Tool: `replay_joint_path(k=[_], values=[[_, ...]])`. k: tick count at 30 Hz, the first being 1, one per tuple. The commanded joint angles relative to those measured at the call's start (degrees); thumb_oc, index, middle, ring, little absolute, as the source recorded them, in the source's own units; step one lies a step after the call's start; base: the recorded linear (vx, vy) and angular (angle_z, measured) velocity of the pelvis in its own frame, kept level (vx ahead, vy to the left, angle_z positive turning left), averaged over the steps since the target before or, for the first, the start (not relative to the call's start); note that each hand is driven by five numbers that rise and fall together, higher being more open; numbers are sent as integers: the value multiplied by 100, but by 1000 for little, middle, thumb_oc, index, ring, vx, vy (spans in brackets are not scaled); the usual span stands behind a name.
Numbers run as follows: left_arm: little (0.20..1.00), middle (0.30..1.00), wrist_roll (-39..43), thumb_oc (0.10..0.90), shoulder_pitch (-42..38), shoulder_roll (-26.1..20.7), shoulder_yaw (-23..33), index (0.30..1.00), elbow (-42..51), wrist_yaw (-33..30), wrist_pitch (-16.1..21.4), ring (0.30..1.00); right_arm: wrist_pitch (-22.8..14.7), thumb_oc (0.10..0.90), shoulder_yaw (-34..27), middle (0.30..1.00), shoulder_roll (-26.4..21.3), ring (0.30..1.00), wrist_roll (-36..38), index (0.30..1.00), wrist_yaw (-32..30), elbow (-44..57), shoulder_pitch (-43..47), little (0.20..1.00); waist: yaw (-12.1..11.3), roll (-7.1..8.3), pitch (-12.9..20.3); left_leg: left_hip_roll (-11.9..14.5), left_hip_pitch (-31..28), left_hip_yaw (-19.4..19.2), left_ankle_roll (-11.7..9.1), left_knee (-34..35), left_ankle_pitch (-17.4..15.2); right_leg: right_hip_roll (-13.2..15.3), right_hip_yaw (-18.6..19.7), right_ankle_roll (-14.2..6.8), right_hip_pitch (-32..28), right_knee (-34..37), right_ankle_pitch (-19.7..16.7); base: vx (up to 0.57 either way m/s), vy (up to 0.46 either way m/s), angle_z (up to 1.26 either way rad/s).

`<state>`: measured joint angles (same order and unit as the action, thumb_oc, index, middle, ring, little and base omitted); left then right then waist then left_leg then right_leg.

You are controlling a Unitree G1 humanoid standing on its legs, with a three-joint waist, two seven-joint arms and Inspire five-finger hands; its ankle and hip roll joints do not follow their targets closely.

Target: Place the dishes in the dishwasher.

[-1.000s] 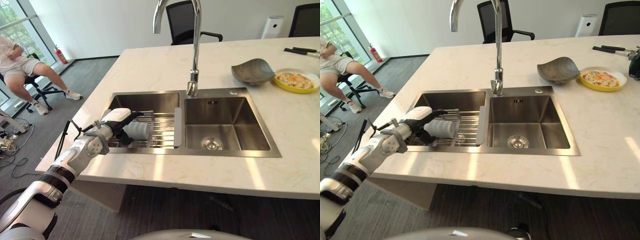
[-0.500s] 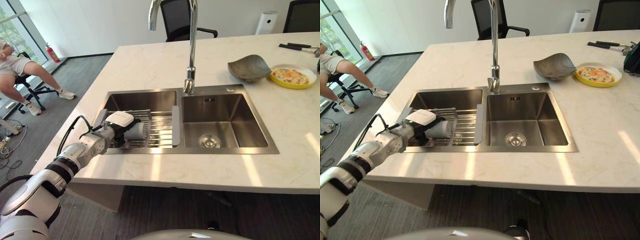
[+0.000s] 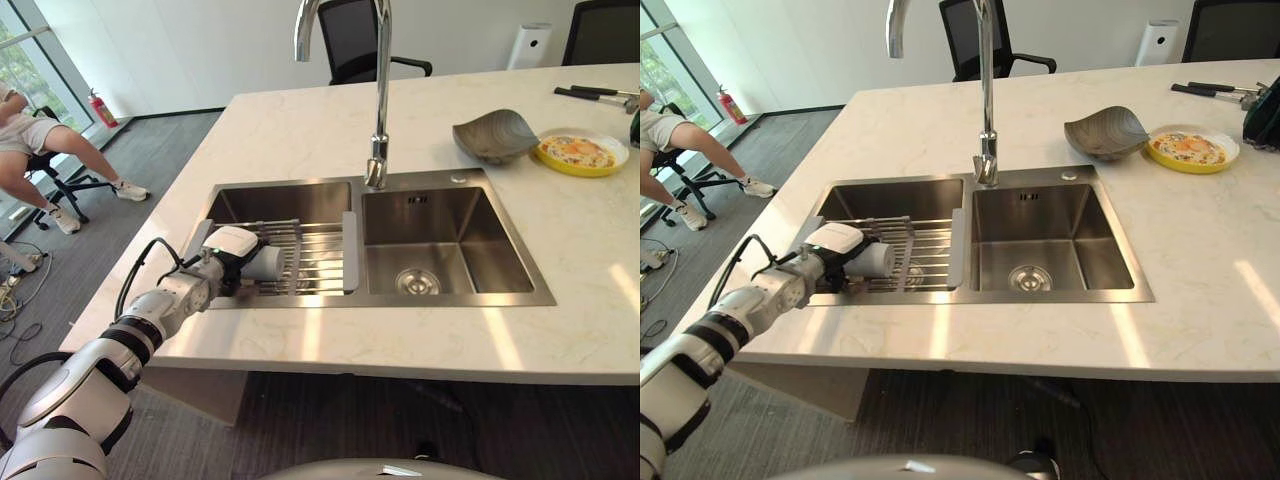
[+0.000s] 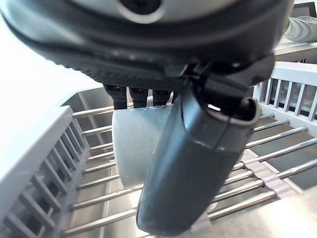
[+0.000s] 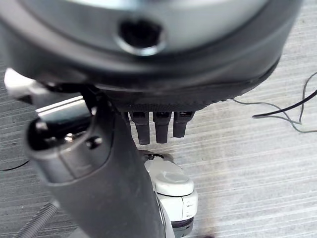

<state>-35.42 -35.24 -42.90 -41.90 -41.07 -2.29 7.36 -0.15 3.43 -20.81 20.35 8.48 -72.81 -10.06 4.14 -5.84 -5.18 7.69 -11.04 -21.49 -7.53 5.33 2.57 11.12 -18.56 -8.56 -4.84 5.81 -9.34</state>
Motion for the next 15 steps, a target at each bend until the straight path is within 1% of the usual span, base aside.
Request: replay_joint_path(k=[1,6,11,12,14,15], values=[[900,900,459,800,-942,-37,213,900,-654,127,-80,900,-37,800,145,900,36,900,95,900,16,-43,342,900,42,225,-130,-364,82,-67,65,-33,-196,387,-602,-584,-370,-93,524,0,0,0],[900,900,868,800,-946,25,192,900,-745,394,-54,900,-27,800,164,900,29,900,118,900,36,-55,379,900,78,236,-159,-357,110,-74,76,-33,-184,375,-557,-584,-313,-92,505,0,0,0],[900,900,861,800,-1124,74,-28,900,-900,513,-66,900,-18,800,195,900,18,900,96,900,63,-85,418,900,102,273,-197,-342,159,-98,80,-33,-181,363,-508,-593,-222,-92,479,-7,7,0],[900,900,725,800,-1252,94,-185,900,-981,544,-63,900,-26,800,241,900,-12,900,67,900,70,-64,474,900,123,294,-228,-330,206,-115,85,-33,-175,352,-469,-602,-148,-94,461,0,0,0],[900,900,725,800,-1261,97,-192,900,-988,542,-60,900,-26,800,237,900,-8,900,66,900,69,-65,476,900,115,296,-226,-331,210,-119,86,-33,-175,352,-464,-602,-142,-94,460,-16,8,-1],[900,900,636,800,-1381,88,-325,900,-1047,569,-59,900,-35,800,293,900,-17,900,77,900,86,4,537,900,119,326,-263,-318,268,-135,92,-33,-160,342,-421,-607,-58,-98,435,-50,27,-2]])
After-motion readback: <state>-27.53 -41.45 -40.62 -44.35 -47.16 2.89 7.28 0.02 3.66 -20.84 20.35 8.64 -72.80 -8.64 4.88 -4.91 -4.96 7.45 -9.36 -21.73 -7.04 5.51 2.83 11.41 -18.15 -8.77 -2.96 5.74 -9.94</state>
